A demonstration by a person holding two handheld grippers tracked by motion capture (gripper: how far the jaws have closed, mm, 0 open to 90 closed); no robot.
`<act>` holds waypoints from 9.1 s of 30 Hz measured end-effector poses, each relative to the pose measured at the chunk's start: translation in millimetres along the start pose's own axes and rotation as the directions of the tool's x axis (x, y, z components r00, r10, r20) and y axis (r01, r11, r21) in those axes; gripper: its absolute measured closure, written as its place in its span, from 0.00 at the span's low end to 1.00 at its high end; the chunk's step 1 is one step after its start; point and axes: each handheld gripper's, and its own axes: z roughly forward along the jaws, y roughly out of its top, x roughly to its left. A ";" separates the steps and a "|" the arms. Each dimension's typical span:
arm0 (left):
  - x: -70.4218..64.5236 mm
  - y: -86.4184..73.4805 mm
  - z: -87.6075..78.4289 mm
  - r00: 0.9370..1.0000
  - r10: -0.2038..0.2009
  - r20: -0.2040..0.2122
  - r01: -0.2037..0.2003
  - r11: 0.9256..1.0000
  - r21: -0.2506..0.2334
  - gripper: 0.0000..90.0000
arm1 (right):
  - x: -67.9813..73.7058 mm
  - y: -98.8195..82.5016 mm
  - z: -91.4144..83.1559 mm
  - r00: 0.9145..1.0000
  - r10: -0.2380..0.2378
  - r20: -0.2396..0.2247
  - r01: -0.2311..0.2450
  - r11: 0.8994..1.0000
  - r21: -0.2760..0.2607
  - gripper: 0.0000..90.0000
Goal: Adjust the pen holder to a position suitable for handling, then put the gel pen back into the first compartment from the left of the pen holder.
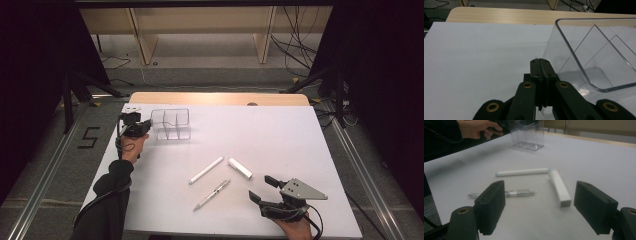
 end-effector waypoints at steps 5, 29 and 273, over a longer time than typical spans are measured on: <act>-10.9 1.7 5.6 1.000 0.010 0.012 -0.010 1.000 0.001 1.00 | -1.3 0.2 -2.0 1.000 0.002 0.001 -0.002 1.000 -0.002 0.29; -68.8 7.6 25.6 0.996 0.032 0.087 -0.032 0.999 0.003 0.99 | -2.7 -0.4 -3.6 1.000 0.000 0.000 0.000 1.000 0.000 0.29; -206.9 -114.9 -88.3 0.691 0.439 0.575 -0.675 0.675 0.296 0.88 | 2.1 -5.8 -2.3 1.000 -0.014 -0.007 0.014 1.000 0.024 0.29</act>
